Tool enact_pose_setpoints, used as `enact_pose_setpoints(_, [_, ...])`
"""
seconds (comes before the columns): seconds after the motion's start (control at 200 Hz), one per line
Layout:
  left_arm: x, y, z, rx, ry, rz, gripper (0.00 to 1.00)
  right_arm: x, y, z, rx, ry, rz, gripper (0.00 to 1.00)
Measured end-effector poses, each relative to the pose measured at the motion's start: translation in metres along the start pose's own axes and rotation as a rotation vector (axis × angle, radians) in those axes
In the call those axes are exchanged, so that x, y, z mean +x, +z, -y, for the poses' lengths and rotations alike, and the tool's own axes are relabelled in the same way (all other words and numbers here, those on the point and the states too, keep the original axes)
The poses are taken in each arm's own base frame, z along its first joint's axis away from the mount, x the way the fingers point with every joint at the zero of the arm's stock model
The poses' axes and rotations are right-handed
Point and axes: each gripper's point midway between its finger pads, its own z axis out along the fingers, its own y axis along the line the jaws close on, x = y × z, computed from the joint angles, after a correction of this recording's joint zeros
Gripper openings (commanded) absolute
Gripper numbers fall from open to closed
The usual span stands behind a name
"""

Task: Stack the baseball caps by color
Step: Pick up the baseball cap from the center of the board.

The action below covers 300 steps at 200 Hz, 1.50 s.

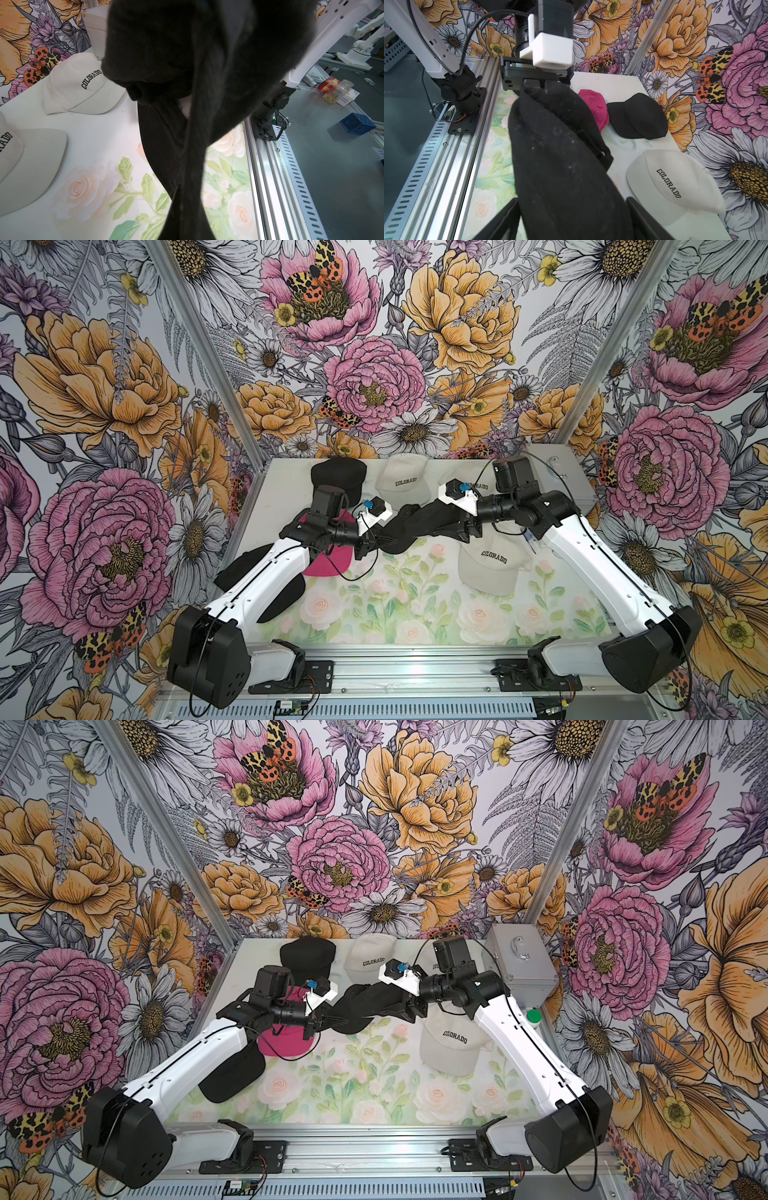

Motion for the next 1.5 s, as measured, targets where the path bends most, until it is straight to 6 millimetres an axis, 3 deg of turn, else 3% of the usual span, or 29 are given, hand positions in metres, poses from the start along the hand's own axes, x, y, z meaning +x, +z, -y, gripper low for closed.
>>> enact_pose_setpoints(0.26, [-0.009,0.004,-0.018,-0.027,0.01,-0.017,0.0,0.008,0.013,-0.011,-0.103,0.017,-0.03,0.72])
enact_pose_setpoints(0.51, [-0.006,0.009,-0.041,-0.075,-0.011,-0.052,0.0,0.002,0.011,-0.022,-0.158,0.013,0.009,0.34])
enact_pose_setpoints(0.635, [0.002,0.006,-0.052,-0.101,-0.045,-0.066,0.0,-0.01,0.001,-0.03,-0.158,-0.018,0.045,0.24])
enact_pose_setpoints(0.7, [0.004,0.005,-0.055,-0.106,-0.053,-0.066,0.0,-0.016,-0.005,-0.033,-0.143,-0.039,0.055,0.28])
enact_pose_setpoints(0.825, [0.004,0.004,-0.055,-0.103,-0.054,-0.063,0.0,-0.015,-0.009,-0.034,-0.118,-0.046,0.043,0.58])
enact_pose_setpoints(0.93, [0.004,0.004,-0.056,-0.105,-0.057,-0.063,0.0,-0.008,-0.007,-0.029,-0.091,-0.04,0.009,0.67])
enact_pose_setpoints(1.355, [0.002,0.004,-0.052,-0.083,-0.057,-0.051,0.0,0.023,0.002,0.005,0.037,-0.026,-0.135,0.79])
enact_pose_setpoints(1.5, [0.002,0.004,-0.052,-0.08,-0.056,-0.049,0.0,0.039,0.008,0.023,0.044,0.022,-0.186,0.77])
